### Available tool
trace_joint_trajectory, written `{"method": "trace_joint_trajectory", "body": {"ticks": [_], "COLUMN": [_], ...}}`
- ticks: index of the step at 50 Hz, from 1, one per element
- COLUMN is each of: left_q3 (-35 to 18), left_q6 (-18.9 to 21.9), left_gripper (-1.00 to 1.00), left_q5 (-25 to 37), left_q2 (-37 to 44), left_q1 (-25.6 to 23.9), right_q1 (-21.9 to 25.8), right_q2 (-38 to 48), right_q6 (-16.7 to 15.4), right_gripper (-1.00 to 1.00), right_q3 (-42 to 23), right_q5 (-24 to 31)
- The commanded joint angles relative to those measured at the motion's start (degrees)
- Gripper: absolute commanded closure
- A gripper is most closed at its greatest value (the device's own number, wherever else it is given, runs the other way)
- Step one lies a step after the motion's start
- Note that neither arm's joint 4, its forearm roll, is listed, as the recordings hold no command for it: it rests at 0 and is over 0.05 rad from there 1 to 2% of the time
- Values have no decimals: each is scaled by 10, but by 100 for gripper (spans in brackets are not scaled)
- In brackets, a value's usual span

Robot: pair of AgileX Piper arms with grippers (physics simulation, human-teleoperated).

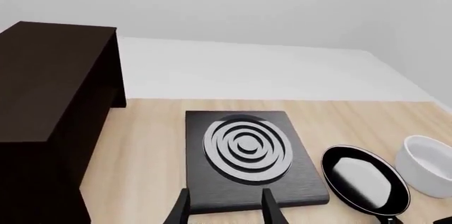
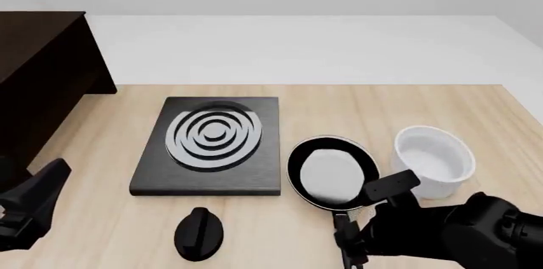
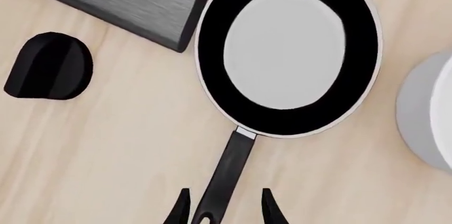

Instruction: Put the frying pan on the cabinet shelf.

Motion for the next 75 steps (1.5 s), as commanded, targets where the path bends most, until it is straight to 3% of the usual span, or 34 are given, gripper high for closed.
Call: {"method": "trace_joint_trajectory", "body": {"ticks": [1,23,46,47,49,51,56,58,65,67,75], "left_q3": [2,5,10,10,10,10,13,13,14,15,12], "left_q6": [1,2,3,3,3,4,4,6,5,5,6], "left_gripper": [-100,-100,-100,-100,-100,-100,-100,-100,-100,-100,-100], "left_q5": [0,0,-5,-5,-5,-6,-8,-8,-9,-8,-5], "left_q2": [-1,-2,3,3,3,4,4,5,7,6,6], "left_q1": [-2,-5,-8,-8,-9,-10,-10,-11,-13,-14,-16], "right_q1": [5,42,29,20,23,-5,4,-16,-19,-33,-67], "right_q2": [19,67,79,72,66,51,51,39,19,3,-63], "right_q6": [6,34,30,23,24,-7,6,-32,-22,-39,-60], "right_gripper": [-100,-100,-100,100,100,100,100,100,100,100,100], "right_q3": [21,67,79,76,72,66,73,71,81,77,63], "right_q5": [-31,-102,-130,-126,-118,-114,-118,-113,-107,-99,-52]}}
